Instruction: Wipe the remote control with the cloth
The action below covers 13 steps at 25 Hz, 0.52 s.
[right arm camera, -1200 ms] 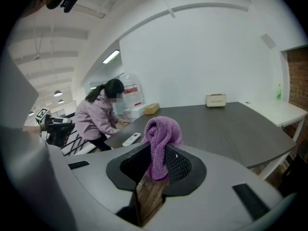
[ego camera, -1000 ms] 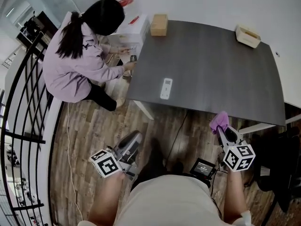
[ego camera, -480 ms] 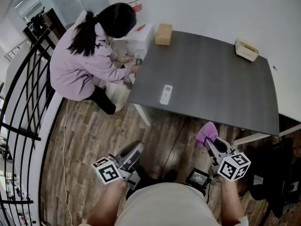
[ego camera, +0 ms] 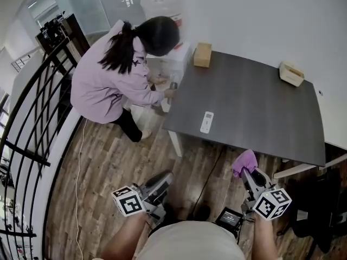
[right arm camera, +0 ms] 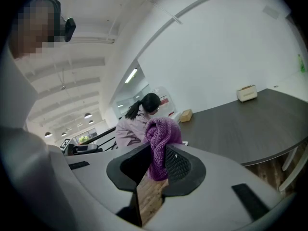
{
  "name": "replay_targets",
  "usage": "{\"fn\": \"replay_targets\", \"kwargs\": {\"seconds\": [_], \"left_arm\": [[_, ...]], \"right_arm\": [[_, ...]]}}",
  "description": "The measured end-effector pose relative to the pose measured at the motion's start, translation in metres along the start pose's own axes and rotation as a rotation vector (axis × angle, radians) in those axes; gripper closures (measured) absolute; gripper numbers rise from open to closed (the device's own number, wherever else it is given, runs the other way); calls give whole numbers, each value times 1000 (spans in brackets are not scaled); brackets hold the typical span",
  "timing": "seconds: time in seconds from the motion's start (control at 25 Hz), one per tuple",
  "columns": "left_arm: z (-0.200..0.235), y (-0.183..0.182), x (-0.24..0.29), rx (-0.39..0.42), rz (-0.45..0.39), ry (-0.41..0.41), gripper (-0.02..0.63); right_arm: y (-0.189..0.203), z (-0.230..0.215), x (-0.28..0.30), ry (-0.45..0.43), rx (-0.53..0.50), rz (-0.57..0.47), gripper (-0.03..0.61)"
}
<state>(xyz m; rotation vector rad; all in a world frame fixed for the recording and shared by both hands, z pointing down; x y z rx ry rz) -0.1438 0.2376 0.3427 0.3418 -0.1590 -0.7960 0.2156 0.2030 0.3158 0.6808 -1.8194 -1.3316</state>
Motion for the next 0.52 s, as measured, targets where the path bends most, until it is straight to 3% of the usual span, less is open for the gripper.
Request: {"fn": "replay_targets", "kwargs": {"seconds": [0.52], "left_arm": [[12, -18, -48, -43, -10, 51, 523]], "right_arm": [[9, 49, -9, 74, 13, 19, 494]]}}
Point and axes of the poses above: the fingertips, and each gripper's own axes: x forward along the fingers, z to its left, y out of its underside, the point moved 8 cm from there along -x, backward along the fingers, and after that the axes turned 15 degrees about -x, right-handed, at the moved point
